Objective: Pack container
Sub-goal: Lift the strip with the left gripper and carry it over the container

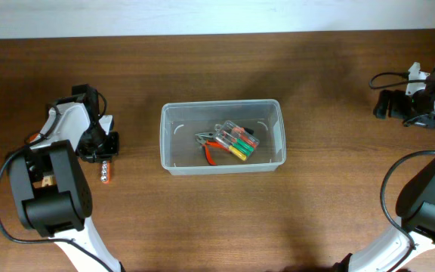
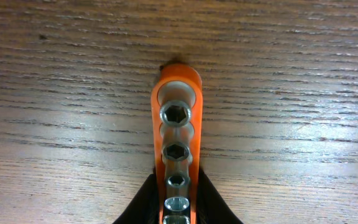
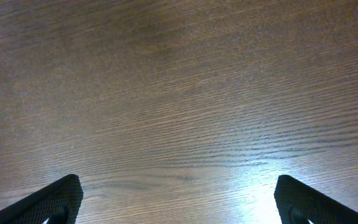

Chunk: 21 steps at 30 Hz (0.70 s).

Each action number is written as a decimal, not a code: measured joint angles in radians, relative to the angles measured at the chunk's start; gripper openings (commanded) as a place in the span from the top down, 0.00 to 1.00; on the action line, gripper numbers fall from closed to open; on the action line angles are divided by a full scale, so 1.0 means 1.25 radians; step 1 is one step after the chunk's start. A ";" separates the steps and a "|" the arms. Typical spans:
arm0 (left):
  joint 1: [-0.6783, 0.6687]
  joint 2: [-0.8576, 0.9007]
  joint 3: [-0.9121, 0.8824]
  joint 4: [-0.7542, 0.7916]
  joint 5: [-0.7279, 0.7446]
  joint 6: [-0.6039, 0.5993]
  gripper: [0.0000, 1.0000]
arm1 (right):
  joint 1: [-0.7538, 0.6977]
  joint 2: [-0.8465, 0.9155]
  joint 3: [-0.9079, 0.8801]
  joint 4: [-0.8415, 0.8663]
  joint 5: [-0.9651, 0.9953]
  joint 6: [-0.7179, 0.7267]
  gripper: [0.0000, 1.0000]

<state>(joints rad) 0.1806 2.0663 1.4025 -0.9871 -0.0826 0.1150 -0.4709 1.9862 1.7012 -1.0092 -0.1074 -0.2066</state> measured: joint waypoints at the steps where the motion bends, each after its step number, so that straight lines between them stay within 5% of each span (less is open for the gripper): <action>1: 0.000 0.000 0.002 -0.001 0.000 0.000 0.84 | 0.000 0.000 0.000 0.000 0.000 0.001 0.01; 9: 0.000 0.013 0.105 -0.043 0.016 0.000 0.84 | 0.000 0.000 0.000 0.000 0.000 0.001 0.01; 21: -0.058 0.015 0.449 -0.184 0.034 0.053 0.84 | 0.000 0.000 0.000 0.000 0.000 0.001 0.01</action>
<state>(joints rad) 0.1078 2.0853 1.9636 -1.2175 -0.0406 0.1810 -0.4709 1.9862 1.7012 -1.0092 -0.1078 -0.2058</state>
